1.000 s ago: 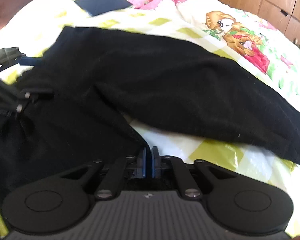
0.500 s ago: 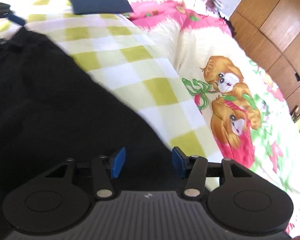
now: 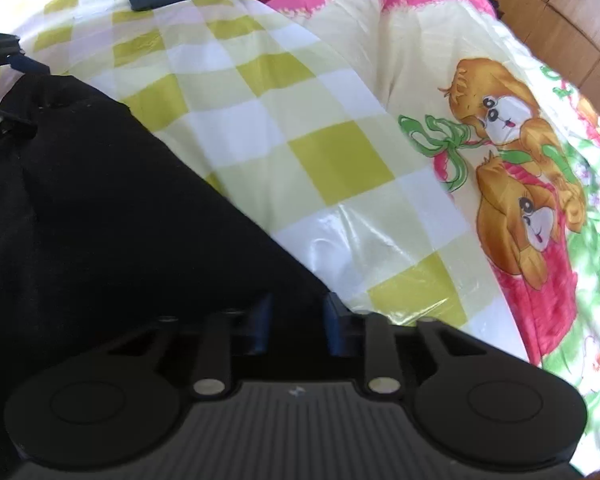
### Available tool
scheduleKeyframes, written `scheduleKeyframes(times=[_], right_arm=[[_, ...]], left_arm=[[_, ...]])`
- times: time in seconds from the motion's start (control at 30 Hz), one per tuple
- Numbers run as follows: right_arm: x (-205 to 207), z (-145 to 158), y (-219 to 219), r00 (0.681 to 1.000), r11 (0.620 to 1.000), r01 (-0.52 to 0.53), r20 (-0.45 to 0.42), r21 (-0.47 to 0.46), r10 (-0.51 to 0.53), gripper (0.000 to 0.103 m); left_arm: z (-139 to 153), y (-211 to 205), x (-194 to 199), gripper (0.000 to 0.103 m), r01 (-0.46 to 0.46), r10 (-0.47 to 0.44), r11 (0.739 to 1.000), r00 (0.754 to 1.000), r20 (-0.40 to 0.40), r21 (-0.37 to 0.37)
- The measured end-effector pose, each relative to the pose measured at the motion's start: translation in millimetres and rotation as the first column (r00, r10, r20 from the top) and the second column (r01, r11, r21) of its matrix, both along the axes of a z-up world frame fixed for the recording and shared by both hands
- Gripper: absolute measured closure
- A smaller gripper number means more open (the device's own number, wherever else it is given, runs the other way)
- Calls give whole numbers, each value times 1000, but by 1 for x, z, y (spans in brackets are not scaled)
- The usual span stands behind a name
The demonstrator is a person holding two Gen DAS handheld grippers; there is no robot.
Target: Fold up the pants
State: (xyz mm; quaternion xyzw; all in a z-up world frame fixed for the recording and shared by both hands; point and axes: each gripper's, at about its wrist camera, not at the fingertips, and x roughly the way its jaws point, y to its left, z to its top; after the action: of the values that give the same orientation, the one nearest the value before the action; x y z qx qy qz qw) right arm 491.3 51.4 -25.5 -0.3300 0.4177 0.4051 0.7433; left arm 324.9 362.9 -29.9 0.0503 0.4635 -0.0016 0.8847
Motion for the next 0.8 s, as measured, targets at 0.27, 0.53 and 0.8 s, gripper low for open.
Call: scheduleKeyframes(times=[0.27, 0.53, 0.8], right_arm=[[-34, 46, -15, 994, 995, 53, 89, 80, -60, 103], [-144, 140, -82, 980, 979, 19, 192, 205, -59, 103], [-240, 119, -106, 939, 996, -90, 334, 11, 81, 79]], left_arm=[[22, -7, -8, 75, -23, 21, 998, 999, 38, 56], [99, -35, -98, 76, 45, -65, 995, 966, 249, 85], [117, -107, -251, 83, 199, -210, 978, 923, 323, 67]])
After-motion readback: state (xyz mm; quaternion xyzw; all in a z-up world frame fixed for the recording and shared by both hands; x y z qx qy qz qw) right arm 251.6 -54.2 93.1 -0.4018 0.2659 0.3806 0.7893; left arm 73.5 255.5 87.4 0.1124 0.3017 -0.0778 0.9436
